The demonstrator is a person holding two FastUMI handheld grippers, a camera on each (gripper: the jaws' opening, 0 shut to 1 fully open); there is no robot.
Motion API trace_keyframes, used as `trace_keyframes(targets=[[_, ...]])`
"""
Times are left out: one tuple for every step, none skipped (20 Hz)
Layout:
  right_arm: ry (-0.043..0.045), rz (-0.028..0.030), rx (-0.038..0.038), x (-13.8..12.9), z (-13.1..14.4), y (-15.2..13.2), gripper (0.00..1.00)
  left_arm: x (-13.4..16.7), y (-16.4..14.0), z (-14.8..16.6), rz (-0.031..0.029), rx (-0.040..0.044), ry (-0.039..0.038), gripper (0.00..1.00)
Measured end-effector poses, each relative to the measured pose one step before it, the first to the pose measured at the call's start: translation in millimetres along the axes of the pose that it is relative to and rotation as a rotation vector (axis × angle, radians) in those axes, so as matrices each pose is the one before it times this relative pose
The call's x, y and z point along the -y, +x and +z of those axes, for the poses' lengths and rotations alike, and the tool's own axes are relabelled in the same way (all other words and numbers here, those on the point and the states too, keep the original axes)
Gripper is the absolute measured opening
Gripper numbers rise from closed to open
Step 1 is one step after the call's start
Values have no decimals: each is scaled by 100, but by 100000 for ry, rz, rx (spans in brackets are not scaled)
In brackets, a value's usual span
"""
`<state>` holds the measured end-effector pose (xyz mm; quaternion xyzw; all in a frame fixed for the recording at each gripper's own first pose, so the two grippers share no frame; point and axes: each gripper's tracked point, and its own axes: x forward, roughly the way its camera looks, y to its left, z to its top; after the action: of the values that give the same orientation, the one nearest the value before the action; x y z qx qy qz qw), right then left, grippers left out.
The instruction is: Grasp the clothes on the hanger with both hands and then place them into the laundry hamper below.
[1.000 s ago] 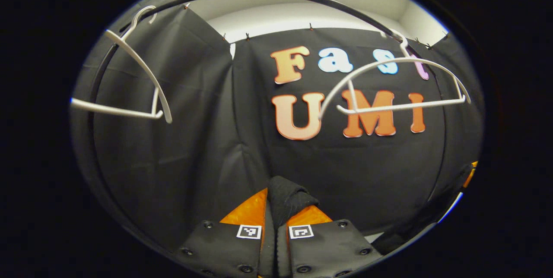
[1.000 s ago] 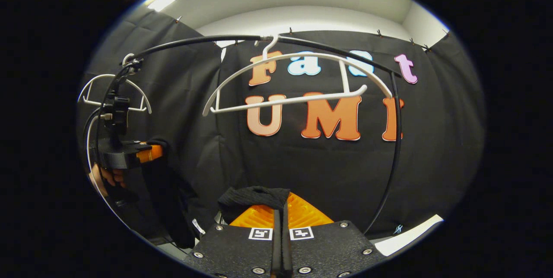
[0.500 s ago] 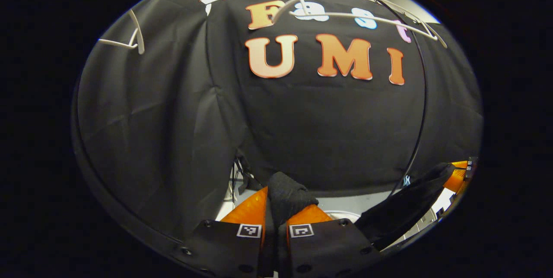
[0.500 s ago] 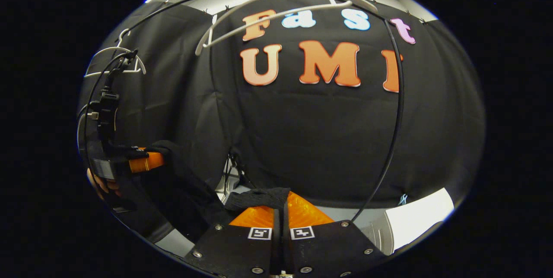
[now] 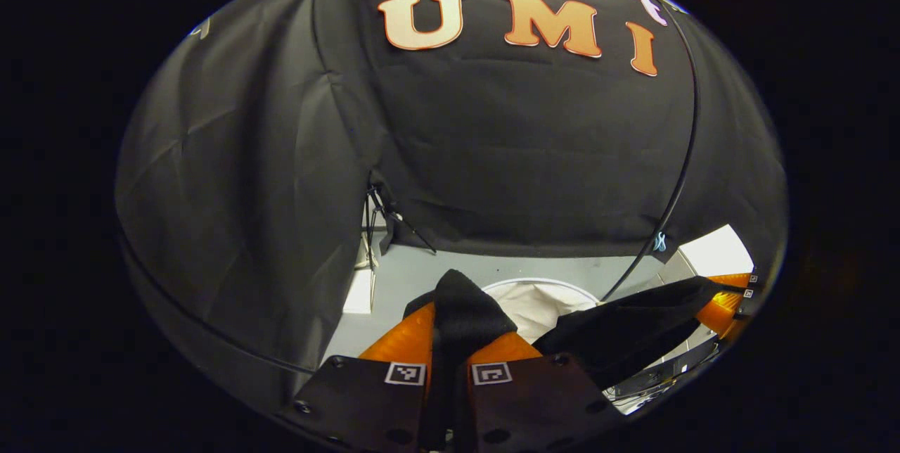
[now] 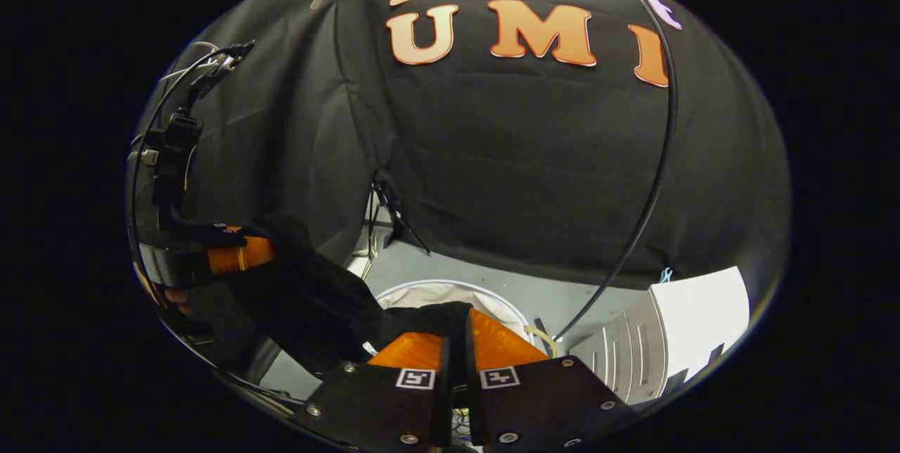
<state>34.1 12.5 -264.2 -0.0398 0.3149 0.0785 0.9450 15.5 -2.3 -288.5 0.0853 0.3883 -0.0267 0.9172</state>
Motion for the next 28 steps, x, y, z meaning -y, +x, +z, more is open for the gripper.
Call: trace_keyframes(targets=[[364, -316, -1509, 302, -471, 225, 11, -126, 94, -559, 453, -1192, 180, 11], [778, -110, -1274, 21, -459, 42, 12, 33, 234, -579, -59, -1158, -60, 11], [824, 159, -1139, 120, -407, 230, 13, 35, 200, -576, -543, -1869, -263, 11], [1132, 1073, 104, -161, -153, -272, 13, 225, 83, -685, -1151, -2202, -31, 15], [1117, 440, 403, -97, 310, 55, 32, -400, 248, -604, 1541, -1470, 197, 20], [491, 192, 179, -85, 101, -197, 40, -168, 393, -553, 593, -1576, 39, 40], [-361, -379, -416, 107, -42, 173, 52, -229, 263, -655, 855, -1599, -286, 59], [-574, -296, -561, -40, -152, 29, 49, -239, 97, -651, 588, -2560, -910, 79], [-238, -275, -216, -34, -125, 50, 56, -188, 134, -420, 746, -882, -1520, 98], [-348, 46, -456, -99, -230, 37, 60, 107, 10, 93, -303, 165, -1141, 98], [-274, -15, -566, 3, -71, -76, 71, 6, -44, 221, 130, 543, -372, 98], [113, -92, -440, -123, -267, -1, 70, -63, -20, 328, 574, 981, 505, 98], [282, 129, -386, -42, -11, -88, 87, -334, 2, 102, 506, 793, 1072, 98], [384, 256, -592, -82, -221, 76, 89, -118, 53, 153, 3, 422, 898, 98], [482, 111, -52, -26, -13, 137, 92, -104, -146, 18, 88, 261, 355, 98], [407, 31, 435, -148, 189, -200, 92, 87, -150, 246, -122, 448, -223, 98], [340, 315, 245, -115, 208, -147, 92, 98, -328, 268, -284, 810, -474, 98], [449, 337, 331, -36, -54, -194, 92, 32, -271, 408, -72, 1129, -543, 98], [442, 165, 878, -45, 316, -247, 84, 16, -265, 357, -237, 1570, -306, 98], [270, -124, 1186, -26, 241, -346, 92, 150, -424, 622, -534, 2064, -167, 98], [252, -399, 1171, 95, 423, -190, 92, 160, -477, 707, -731, 2310, -126, 98], [259, -220, 1134, 79, 347, -318, 92, 179, -560, 904, -696, 2469, -142, 98], [315, -292, 1292, 157, 615, -370, 92, 114, -468, 879, -515, 2596, -278, 98], [398, -212, 1780, 19, 669, -376, 92, 109, -443, 1033, -554, 2268, -536, 98], [519, -64, 1688, 25, 815, -459, 92, 165, -730, 957, -540, 2316, -749, 98], [614, -98, 2113, -64, 794, -592, 92, 95, -431, 979, -375, 2325, -654, 98], [491, -331, 2694, 1, 1252, -483, 92, 92, -486, 1101, -320, 2343, -648, 98], [284, -383, 3043, -9, 1438, -566, 92, 111, -546, 1117, -331, 2700, -683, 98]])
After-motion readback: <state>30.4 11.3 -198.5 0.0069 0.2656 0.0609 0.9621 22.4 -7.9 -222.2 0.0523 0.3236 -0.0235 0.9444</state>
